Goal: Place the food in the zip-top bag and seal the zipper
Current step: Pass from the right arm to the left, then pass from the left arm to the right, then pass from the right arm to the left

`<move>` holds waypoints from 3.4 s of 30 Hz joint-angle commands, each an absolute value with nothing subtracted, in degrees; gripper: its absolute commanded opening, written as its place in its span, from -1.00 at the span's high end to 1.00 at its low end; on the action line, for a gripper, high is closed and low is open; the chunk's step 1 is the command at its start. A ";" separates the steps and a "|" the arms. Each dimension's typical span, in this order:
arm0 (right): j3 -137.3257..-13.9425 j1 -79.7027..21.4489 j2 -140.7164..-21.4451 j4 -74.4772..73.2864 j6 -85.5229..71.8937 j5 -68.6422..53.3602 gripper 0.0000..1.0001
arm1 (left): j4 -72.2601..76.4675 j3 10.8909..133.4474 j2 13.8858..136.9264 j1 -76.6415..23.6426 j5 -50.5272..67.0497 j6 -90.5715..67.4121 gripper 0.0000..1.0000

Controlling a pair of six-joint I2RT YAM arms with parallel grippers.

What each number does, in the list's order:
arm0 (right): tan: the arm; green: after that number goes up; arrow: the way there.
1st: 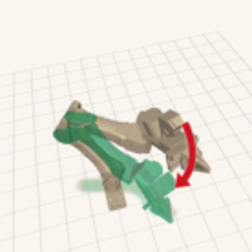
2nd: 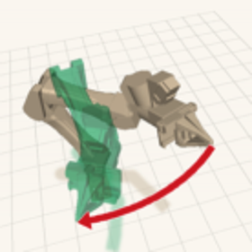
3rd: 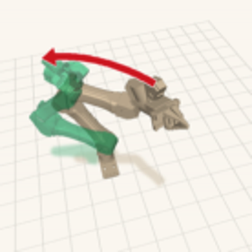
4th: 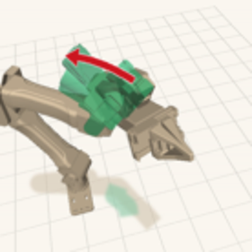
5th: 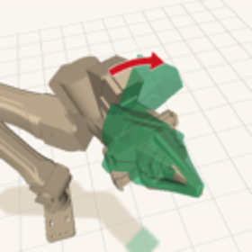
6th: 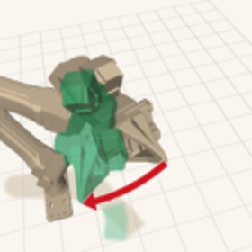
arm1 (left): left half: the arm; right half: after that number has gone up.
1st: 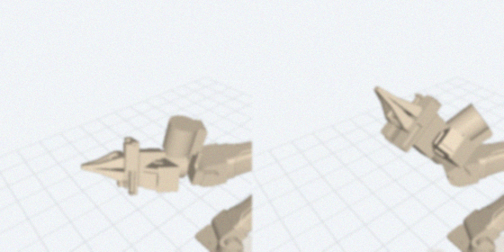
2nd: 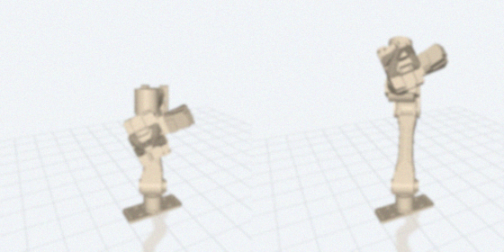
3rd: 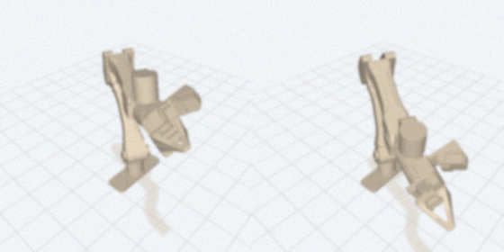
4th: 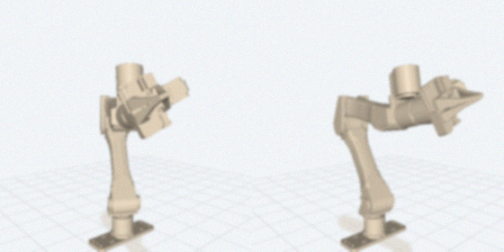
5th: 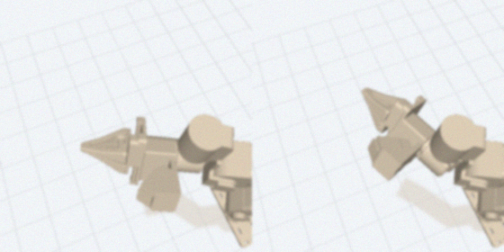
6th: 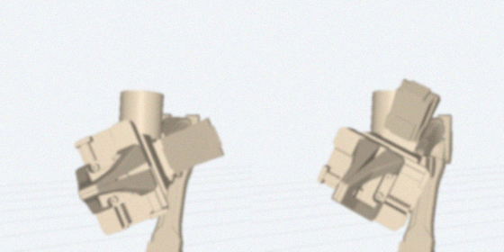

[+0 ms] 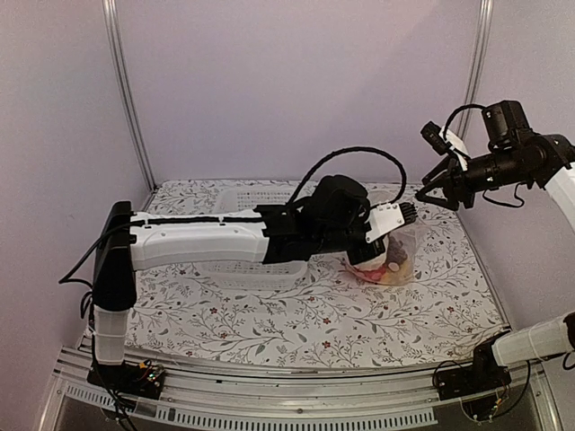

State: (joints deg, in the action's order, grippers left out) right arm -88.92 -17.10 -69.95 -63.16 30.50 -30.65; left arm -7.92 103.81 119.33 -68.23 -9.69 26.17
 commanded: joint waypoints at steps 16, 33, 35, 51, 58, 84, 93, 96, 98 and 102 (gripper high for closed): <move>-81.48 -16.21 -66.91 -65.80 35.60 -31.13 -0.29 | -0.97 103.27 115.34 -64.85 -4.06 22.17 0.99; -76.64 -16.23 -67.83 -52.17 31.38 -29.25 0.50 | 0.18 106.14 116.55 -63.05 -2.21 20.33 0.76; -76.16 -16.24 -67.72 -51.39 31.45 -28.55 0.73 | -1.92 106.06 116.22 -62.87 -3.11 20.21 0.69; -75.67 -13.02 -67.64 -50.33 33.95 -22.14 0.93 | 30.25 63.88 93.95 -57.51 -5.77 9.14 -0.53; -76.45 -12.35 -67.92 -48.93 32.73 -21.19 0.93 | 42.85 57.53 96.00 -52.24 3.46 2.33 -0.49; -79.57 -10.72 -72.74 -47.15 28.93 -18.74 0.91 | 59.05 78.05 123.48 -41.57 34.84 -12.57 0.09; -81.01 -10.67 -74.08 -47.16 28.06 -18.80 0.90 | 58.03 80.27 124.27 -41.36 35.40 -14.41 0.78; -81.48 -10.58 -74.11 -47.19 27.80 -18.71 0.90 | 58.18 79.37 123.04 -41.33 34.97 -15.23 0.93; -82.07 -10.11 -74.10 -47.15 27.40 -18.99 0.90 | 58.27 78.48 121.72 -41.31 35.07 -15.83 0.96; -83.97 -7.75 -74.52 -47.13 26.25 -19.89 0.88 | 57.30 76.09 117.32 -42.01 34.51 -16.39 1.00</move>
State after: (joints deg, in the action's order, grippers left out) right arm -80.99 -10.00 -73.76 -47.64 28.01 -19.68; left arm 57.74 78.17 122.50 -41.93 34.48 -15.33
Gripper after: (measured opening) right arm 0.052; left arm 0.007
